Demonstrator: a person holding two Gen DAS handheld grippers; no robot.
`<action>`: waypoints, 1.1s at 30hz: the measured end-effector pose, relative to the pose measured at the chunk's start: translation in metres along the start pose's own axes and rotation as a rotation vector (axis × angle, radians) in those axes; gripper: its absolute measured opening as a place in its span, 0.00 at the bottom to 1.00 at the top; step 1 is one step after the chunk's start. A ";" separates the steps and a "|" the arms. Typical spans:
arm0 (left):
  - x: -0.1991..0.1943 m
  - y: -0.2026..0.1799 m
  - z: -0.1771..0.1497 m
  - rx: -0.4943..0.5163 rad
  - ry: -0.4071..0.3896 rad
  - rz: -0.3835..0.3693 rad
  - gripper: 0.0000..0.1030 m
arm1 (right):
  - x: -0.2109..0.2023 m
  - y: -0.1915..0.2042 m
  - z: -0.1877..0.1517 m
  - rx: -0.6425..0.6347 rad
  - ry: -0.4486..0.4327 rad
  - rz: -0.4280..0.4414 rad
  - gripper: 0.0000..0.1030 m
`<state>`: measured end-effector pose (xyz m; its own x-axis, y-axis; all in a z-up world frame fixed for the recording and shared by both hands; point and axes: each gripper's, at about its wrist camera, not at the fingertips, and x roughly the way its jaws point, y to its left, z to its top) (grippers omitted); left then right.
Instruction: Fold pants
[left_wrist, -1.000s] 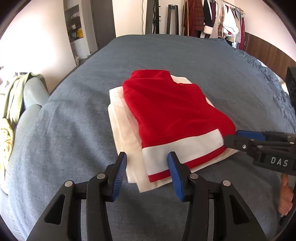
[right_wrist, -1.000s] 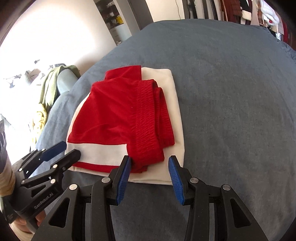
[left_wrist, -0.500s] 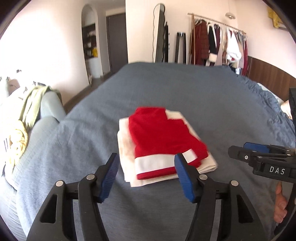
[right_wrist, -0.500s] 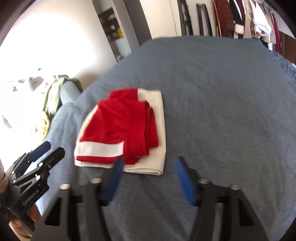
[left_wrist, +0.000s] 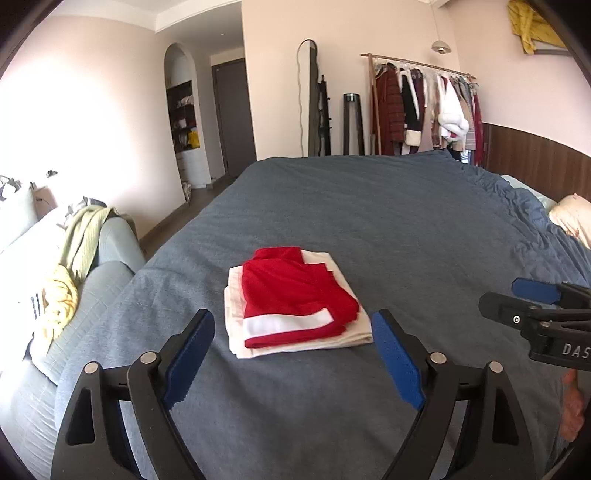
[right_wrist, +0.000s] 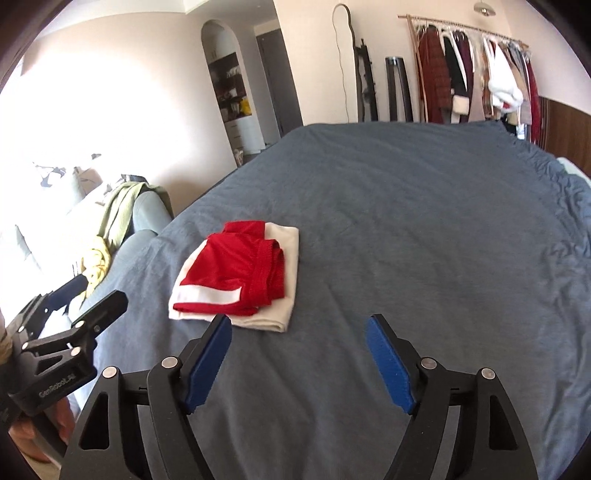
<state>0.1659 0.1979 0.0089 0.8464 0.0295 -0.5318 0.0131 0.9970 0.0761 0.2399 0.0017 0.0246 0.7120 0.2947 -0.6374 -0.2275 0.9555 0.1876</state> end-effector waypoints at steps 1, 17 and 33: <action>-0.005 -0.005 -0.001 0.007 -0.003 -0.006 0.87 | -0.007 -0.001 -0.002 -0.007 -0.006 -0.003 0.77; -0.074 -0.055 -0.018 0.020 -0.039 -0.056 0.92 | -0.099 -0.033 -0.047 0.048 -0.074 -0.065 0.78; -0.118 -0.089 -0.040 0.039 -0.069 -0.098 0.95 | -0.158 -0.050 -0.089 0.055 -0.131 -0.126 0.78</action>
<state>0.0436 0.1085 0.0306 0.8746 -0.0742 -0.4791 0.1170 0.9913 0.0601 0.0796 -0.0935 0.0498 0.8138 0.1680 -0.5563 -0.0969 0.9831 0.1552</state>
